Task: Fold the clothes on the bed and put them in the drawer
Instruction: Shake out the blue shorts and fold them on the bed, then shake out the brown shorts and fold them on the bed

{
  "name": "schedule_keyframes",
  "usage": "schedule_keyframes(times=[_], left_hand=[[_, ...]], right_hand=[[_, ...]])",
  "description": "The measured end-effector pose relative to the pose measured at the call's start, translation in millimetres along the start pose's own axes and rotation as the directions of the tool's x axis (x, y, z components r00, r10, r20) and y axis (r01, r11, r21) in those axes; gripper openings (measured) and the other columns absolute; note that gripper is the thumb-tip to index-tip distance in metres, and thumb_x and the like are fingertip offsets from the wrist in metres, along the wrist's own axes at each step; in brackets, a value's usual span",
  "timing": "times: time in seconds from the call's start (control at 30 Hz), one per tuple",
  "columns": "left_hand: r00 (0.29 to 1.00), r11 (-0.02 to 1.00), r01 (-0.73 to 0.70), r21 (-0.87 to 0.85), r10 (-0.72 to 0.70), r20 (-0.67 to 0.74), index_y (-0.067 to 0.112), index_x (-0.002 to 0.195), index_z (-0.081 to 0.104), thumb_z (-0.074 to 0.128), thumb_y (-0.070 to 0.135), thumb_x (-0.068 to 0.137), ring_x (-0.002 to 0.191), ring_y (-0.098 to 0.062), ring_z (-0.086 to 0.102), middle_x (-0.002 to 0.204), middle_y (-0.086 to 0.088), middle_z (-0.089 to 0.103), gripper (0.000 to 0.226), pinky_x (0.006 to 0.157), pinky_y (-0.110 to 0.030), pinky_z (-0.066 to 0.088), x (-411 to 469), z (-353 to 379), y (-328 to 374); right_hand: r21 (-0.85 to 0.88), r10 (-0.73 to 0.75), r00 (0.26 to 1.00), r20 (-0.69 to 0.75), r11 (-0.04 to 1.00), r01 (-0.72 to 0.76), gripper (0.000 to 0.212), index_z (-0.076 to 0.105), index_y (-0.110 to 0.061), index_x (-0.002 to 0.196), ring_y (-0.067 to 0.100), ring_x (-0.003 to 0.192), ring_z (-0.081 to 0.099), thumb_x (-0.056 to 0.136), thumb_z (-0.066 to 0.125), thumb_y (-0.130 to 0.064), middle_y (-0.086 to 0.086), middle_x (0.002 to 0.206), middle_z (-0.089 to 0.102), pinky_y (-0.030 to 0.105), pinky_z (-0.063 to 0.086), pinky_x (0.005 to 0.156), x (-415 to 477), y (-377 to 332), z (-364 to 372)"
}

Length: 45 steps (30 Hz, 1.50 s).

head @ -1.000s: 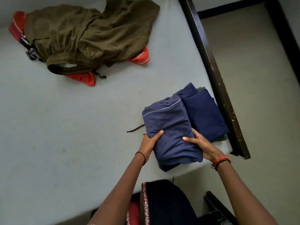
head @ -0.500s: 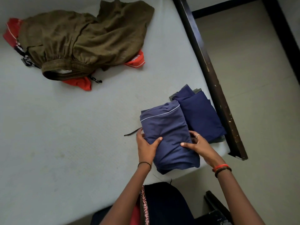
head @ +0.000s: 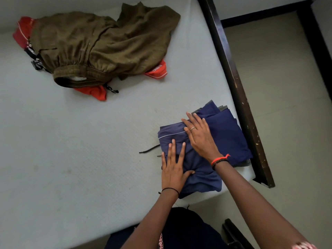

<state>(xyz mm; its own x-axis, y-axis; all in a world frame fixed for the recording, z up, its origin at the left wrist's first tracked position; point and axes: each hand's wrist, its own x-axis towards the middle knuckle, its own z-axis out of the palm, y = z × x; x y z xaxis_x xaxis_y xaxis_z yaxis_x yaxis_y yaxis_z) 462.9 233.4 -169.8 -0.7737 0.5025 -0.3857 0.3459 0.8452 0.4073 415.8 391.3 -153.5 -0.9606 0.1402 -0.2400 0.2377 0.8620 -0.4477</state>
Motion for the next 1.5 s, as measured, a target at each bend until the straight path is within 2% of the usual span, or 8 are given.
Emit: schedule_keyframes(times=[0.2,0.37,0.5,0.73,0.87,1.07,1.23,1.5], left_hand=[[0.997,0.994,-0.063,0.094,0.067,-0.038,0.026,0.152,0.002,0.050,0.076,0.067,0.145,-0.026,0.008,0.159,-0.012,0.004,0.110,0.115,-0.050,0.004,5.4,0.8,-11.7],[0.964,0.977,-0.199,0.077,0.209,-0.162,0.027,0.144,0.033,0.032,0.064,0.088,0.137,-0.016,0.030,0.151,-0.005,0.033,0.066,0.109,-0.056,0.028,7.6,-32.5,-28.9],[0.913,0.957,-0.269,0.110,0.290,-0.287,0.021,0.132,0.051,0.040,0.045,0.092,0.130,-0.013,0.039,0.142,-0.002,0.048,0.048,0.106,-0.050,0.038,44.1,-83.5,-83.5],[0.822,0.971,0.203,-0.123,-0.238,-0.518,0.011,0.127,0.052,0.052,0.004,0.084,0.122,-0.031,0.047,0.136,-0.012,0.046,0.044,0.101,-0.044,0.032,144.4,-221.8,-209.9],[0.694,0.799,0.527,-0.290,-0.602,-0.396,0.013,0.151,0.011,0.050,0.002,0.083,0.144,-0.028,0.017,0.156,-0.014,0.015,0.079,0.114,-0.057,0.007,183.8,-266.6,-261.3],[0.726,0.762,0.415,-0.497,-0.606,-0.325,0.010,0.135,0.042,0.042,0.018,0.080,0.119,-0.039,0.050,0.130,-0.021,0.054,0.056,0.098,-0.042,0.039,205.7,-294.4,-299.7],[0.692,0.741,0.371,-0.560,-0.623,-0.366,0.011,0.127,0.041,0.042,0.009,0.086,0.106,-0.038,0.056,0.119,-0.016,0.061,0.041,0.085,-0.036,0.042,185.3,-300.1,-270.6],[0.729,0.799,0.191,-0.571,-0.505,-0.463,0.018,0.119,0.043,0.053,0.004,0.073,0.098,-0.030,0.059,0.115,-0.004,0.060,0.049,0.077,-0.030,0.040,126.5,-334.0,-179.2]], right_hand=[[0.078,0.022,0.996,0.090,0.997,-0.029,0.053,0.058,-0.009,0.126,0.026,0.127,0.047,0.097,0.024,-0.037,0.008,0.132,0.057,0.039,0.031,0.111,18.5,6.7,1.6],[0.274,0.090,0.996,0.000,0.958,-0.086,0.039,0.067,-0.013,0.104,0.016,0.103,0.058,0.097,0.038,-0.038,-0.001,0.103,0.067,0.041,0.045,0.095,36.3,-3.2,-19.4],[0.279,0.139,0.987,-0.082,0.954,-0.111,0.029,0.065,-0.011,0.113,0.022,0.113,0.055,0.098,0.048,-0.029,0.005,0.115,0.066,0.037,0.041,0.101,79.2,-27.0,-29.6],[0.175,-0.124,0.990,-0.062,0.976,0.133,0.021,0.067,-0.001,0.098,0.036,0.094,0.062,0.092,0.049,-0.012,0.018,0.097,0.069,0.041,0.047,0.083,197.2,-126.2,-25.1],[0.090,-0.370,0.928,0.037,0.926,0.365,0.018,0.061,0.001,0.093,0.037,0.091,0.058,0.092,0.048,-0.011,0.021,0.093,0.065,0.040,0.039,0.079,250.1,-194.6,-10.8],[0.040,-0.372,0.917,0.142,0.928,0.371,0.047,0.045,-0.010,0.133,0.033,0.114,0.048,0.091,0.055,-0.029,0.016,0.120,0.053,0.036,0.037,0.096,287.5,-249.0,14.5],[0.022,-0.284,0.947,0.147,0.959,0.284,0.087,0.033,-0.021,0.143,0.030,0.118,0.046,0.072,0.069,-0.057,0.011,0.126,0.047,0.040,0.039,0.097,270.9,-262.5,27.5],[0.598,0.006,0.999,-0.044,0.801,0.021,0.078,0.043,-0.012,0.130,0.028,0.111,0.054,0.066,0.075,-0.042,0.010,0.120,0.056,0.046,0.047,0.091,178.6,-295.9,11.7]])
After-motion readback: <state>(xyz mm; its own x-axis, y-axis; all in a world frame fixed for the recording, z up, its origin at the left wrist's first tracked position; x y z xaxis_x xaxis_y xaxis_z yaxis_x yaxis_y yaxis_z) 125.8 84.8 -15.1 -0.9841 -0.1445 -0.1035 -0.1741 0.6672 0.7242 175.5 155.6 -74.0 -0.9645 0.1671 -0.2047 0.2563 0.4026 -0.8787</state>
